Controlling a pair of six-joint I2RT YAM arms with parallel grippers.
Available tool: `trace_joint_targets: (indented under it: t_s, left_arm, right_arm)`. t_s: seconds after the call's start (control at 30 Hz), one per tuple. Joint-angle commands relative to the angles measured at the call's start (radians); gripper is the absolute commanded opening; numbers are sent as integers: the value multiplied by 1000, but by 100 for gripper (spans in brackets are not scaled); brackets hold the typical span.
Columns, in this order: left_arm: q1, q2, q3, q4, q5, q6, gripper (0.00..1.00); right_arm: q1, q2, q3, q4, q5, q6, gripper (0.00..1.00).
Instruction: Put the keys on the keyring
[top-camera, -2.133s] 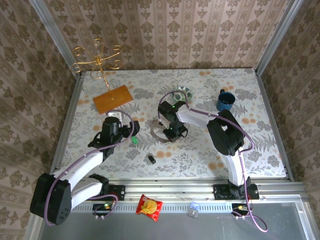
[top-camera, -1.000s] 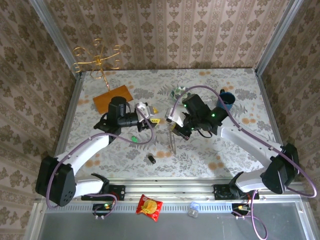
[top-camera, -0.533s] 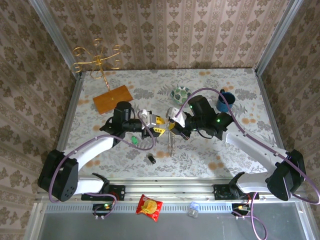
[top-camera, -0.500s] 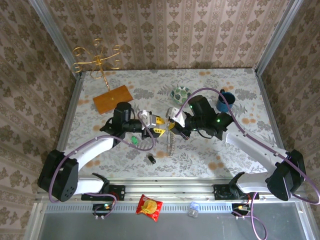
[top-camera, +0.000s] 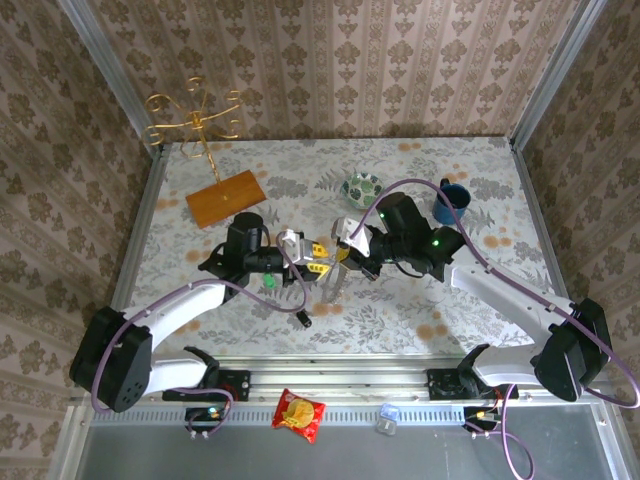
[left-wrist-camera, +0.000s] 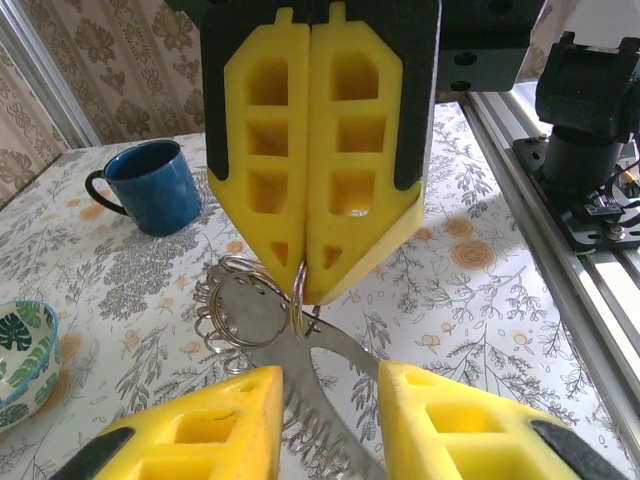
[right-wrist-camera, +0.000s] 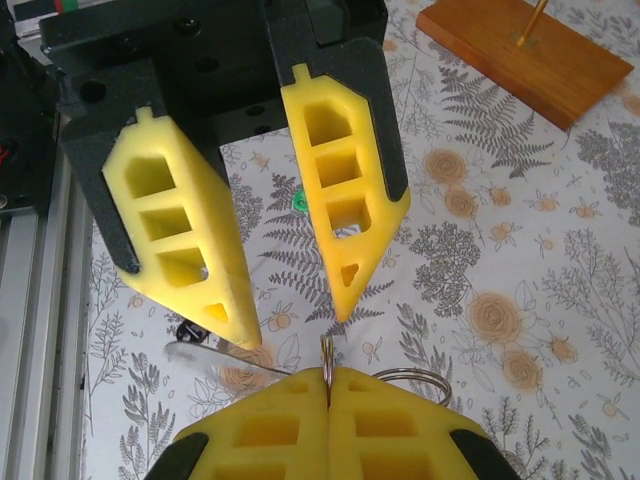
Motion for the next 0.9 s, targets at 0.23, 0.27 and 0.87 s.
trace_joint_targets:
  t_s: [0.23, 0.27, 0.87]
  left_arm:
    - [-14, 16, 18, 4, 6, 7, 28]
    - [-14, 15, 19, 4, 3, 6, 29]
    - [-17, 23, 33, 0, 26, -5, 19]
  right_arm:
    - [23, -8, 11, 15, -54, -76, 0]
    - [25, -7, 11, 12, -54, -80, 0]
    - [56, 38, 39, -9, -6, -117, 0]
